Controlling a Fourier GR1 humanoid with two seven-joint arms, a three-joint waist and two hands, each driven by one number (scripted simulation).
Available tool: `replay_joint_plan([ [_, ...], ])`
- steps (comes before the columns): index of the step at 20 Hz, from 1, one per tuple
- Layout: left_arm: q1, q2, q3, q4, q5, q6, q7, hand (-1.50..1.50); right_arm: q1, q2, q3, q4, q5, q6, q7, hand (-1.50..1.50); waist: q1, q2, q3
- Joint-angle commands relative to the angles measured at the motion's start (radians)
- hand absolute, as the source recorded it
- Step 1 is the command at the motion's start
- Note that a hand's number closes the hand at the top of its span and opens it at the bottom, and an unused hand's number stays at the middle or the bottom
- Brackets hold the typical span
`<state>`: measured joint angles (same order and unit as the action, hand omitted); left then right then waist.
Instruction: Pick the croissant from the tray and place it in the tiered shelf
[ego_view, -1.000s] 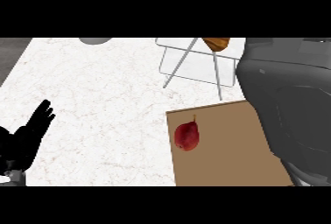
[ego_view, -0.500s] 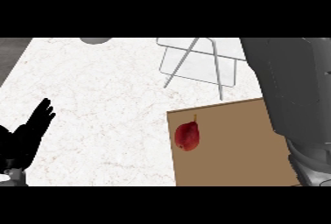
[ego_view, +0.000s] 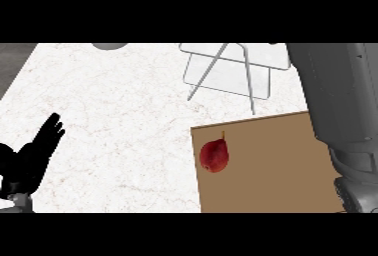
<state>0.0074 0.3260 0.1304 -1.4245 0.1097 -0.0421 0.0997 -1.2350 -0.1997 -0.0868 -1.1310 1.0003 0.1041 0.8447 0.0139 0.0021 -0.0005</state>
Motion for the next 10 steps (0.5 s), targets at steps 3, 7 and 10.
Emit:
replay_joint_plan([
  [3, -0.030, -0.011, -0.004, 0.043, -0.009, -0.018, -0.011, 0.00, 0.020, -0.041, 0.008, 0.144, 0.016, -0.029, -0.112, -1.50, -0.003, 0.002, 0.000],
  [7, 0.022, 0.001, 0.017, -0.010, 0.000, -0.034, -0.013, 0.00, 0.058, -0.026, -0.004, 0.133, 0.004, -0.117, -0.168, -1.50, 0.000, 0.000, 0.000],
  [10, -0.065, 0.003, 0.019, 0.034, -0.016, -0.018, 0.019, 0.00, -0.029, -0.032, -0.056, 0.204, -0.031, -0.155, -0.189, -1.50, -0.001, 0.002, 0.000],
])
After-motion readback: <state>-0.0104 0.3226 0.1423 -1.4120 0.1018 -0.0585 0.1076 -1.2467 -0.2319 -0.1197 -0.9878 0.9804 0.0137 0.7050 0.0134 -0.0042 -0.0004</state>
